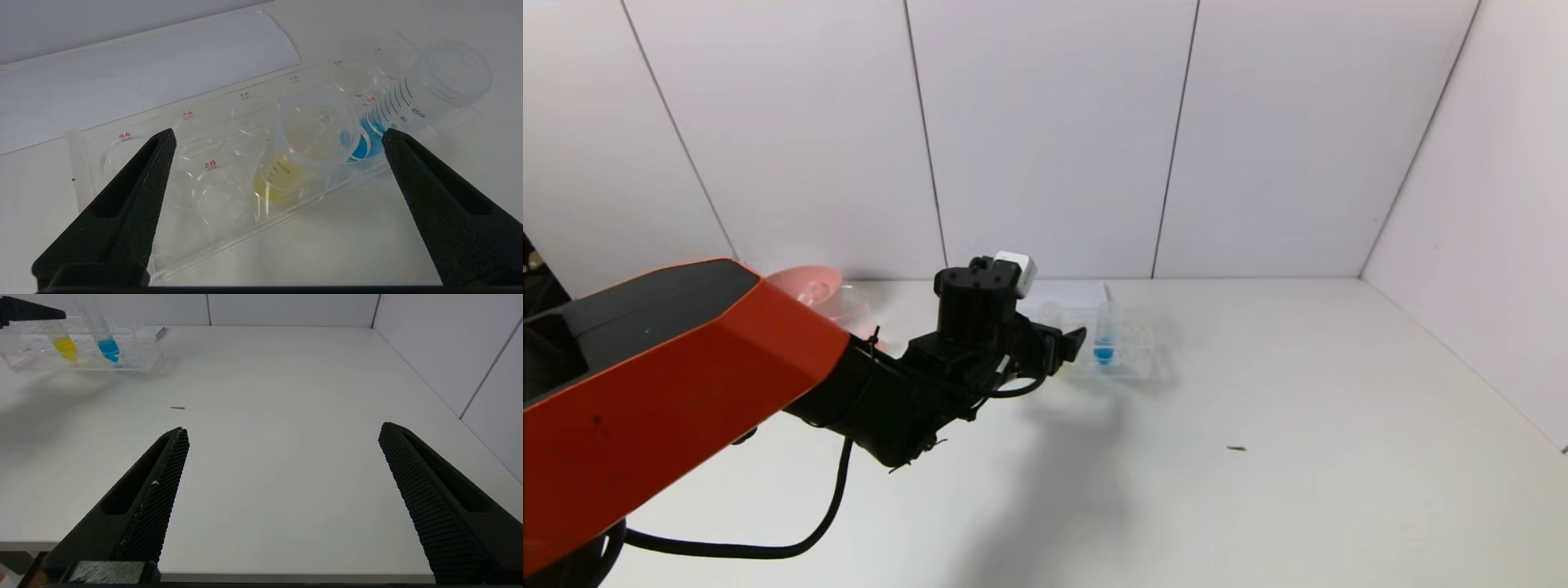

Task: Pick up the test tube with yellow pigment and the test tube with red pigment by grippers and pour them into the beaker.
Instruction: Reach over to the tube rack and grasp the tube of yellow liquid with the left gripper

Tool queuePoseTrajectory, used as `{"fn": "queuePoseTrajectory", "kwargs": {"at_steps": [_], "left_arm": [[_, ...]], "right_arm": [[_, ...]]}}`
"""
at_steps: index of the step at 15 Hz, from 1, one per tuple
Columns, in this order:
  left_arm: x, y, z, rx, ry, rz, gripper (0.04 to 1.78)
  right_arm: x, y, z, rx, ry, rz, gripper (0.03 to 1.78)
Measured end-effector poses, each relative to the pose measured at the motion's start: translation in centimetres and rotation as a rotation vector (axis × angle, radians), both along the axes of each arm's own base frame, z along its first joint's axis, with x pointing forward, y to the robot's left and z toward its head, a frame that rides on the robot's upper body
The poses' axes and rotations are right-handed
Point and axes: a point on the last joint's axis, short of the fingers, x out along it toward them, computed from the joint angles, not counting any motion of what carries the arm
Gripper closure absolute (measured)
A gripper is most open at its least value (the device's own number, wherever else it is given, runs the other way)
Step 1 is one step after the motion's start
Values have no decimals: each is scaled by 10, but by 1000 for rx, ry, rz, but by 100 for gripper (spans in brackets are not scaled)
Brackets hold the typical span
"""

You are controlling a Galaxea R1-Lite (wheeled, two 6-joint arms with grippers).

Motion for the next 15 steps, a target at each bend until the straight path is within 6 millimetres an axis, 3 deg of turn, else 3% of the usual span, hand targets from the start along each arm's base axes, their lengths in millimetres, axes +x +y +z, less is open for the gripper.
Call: {"fn": "queuePoseTrajectory", "kwargs": {"at_steps": [15], "left_arm": [[9, -3, -7, 4, -14, 7, 6]], "right_arm": [[0, 0, 0, 0, 0, 0, 11]]}}
